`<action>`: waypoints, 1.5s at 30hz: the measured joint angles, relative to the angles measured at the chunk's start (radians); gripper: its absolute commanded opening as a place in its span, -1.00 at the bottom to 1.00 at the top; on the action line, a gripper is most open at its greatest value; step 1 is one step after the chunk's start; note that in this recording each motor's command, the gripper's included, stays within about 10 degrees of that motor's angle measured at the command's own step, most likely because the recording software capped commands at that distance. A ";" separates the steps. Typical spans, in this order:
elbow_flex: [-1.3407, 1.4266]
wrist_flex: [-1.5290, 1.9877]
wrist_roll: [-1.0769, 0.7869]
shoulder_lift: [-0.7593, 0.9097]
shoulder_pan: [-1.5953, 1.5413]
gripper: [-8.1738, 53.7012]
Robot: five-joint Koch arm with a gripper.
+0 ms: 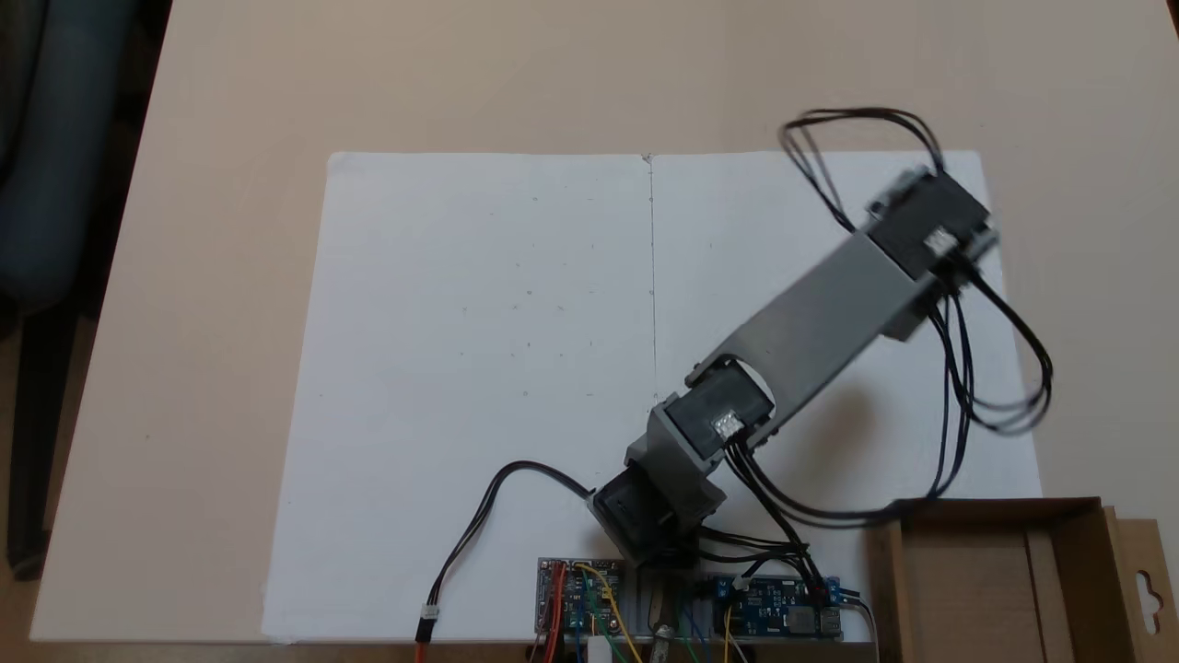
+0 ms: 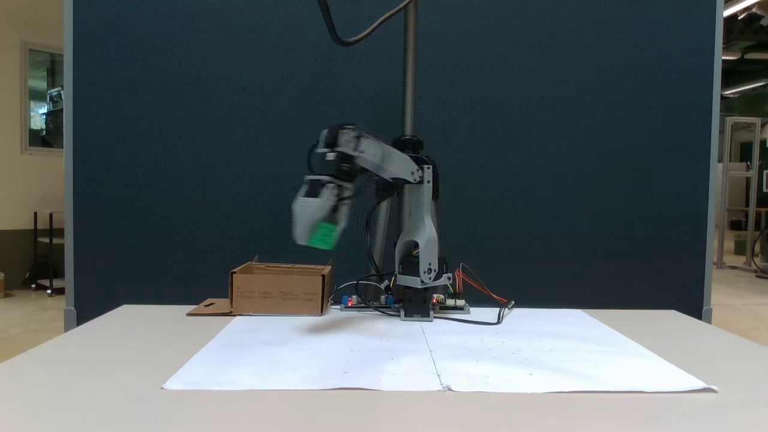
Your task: Grasp a green dice and put it in the bin.
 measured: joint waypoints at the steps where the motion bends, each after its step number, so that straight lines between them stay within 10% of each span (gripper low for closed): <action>1: -0.023 0.005 -0.009 -0.008 0.052 -0.36; 26: -0.072 -0.069 -0.227 -0.195 0.845 -0.36; 30: -0.072 -0.078 -0.227 -0.210 0.838 0.38; 45: -0.072 -0.170 0.009 -0.232 0.808 0.39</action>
